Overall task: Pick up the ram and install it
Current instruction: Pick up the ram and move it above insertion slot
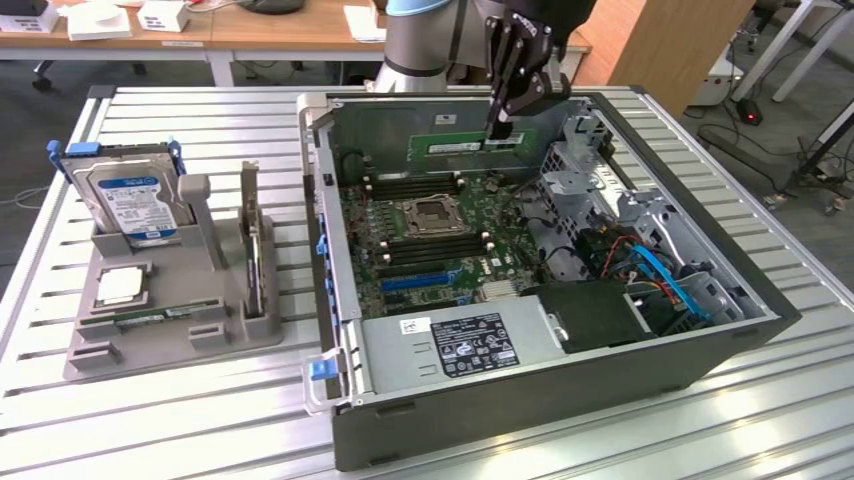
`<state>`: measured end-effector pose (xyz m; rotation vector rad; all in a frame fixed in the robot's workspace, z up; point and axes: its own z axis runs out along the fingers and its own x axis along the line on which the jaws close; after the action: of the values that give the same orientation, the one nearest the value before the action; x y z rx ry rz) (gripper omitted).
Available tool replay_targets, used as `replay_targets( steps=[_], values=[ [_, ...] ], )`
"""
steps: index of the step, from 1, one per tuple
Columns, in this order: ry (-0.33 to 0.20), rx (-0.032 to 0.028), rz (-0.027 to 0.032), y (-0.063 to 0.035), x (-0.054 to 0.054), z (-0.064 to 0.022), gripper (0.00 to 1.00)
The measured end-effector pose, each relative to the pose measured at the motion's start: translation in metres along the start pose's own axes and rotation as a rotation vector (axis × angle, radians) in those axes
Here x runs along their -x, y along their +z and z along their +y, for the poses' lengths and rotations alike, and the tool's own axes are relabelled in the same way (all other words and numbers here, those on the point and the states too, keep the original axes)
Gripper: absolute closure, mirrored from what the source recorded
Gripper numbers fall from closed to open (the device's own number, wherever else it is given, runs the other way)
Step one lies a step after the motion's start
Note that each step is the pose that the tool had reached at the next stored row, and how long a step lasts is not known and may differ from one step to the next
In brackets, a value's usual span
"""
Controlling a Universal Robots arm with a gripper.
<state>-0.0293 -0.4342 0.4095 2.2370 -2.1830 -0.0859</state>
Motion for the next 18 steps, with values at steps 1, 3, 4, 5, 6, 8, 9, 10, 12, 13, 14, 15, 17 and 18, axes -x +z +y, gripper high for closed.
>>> replay_targets(
  steps=[1, 3, 4, 5, 6, 8, 9, 10, 12, 13, 14, 15, 17, 18],
  values=[
    [0.0, 0.0, 0.0, 0.0, 0.0007, 0.0, 0.89],
    [0.0, 0.0001, 0.0001, 0.0, 0.0022, 0.0, 0.89],
    [0.0, 0.0, 0.0001, 0.0, 0.0029, -0.0001, 0.89],
    [0.0, 0.0, 0.0001, 0.0001, 0.0037, -0.0001, 0.89],
    [0.0, 0.0, 0.0001, 0.0001, 0.0044, -0.0001, 0.89],
    [0.0, 0.0, 0.0, 0.0002, 0.0057, -0.0002, 0.89],
    [0.0, 0.0, 0.0, 0.0002, 0.0063, -0.0001, 0.89],
    [0.0, 0.0, 0.0, 0.0002, 0.0069, -0.0002, 0.89],
    [0.0, 0.0, 0.0, 0.0003, 0.0083, -0.0002, 0.89],
    [0.0, 0.0, 0.0, 0.0003, 0.0088, -0.0003, 0.89],
    [0.0, 0.0001, 0.0001, 0.0002, 0.0089, -0.0003, 0.89],
    [0.0, 0.0001, 0.0001, 0.0002, 0.0089, -0.0003, 0.89],
    [0.0, 0.0, 0.0, 0.0003, 0.0089, -0.0002, 0.89],
    [0.0, 0.0, 0.0, 0.0003, 0.0089, -0.0002, 0.89]
  ],
)
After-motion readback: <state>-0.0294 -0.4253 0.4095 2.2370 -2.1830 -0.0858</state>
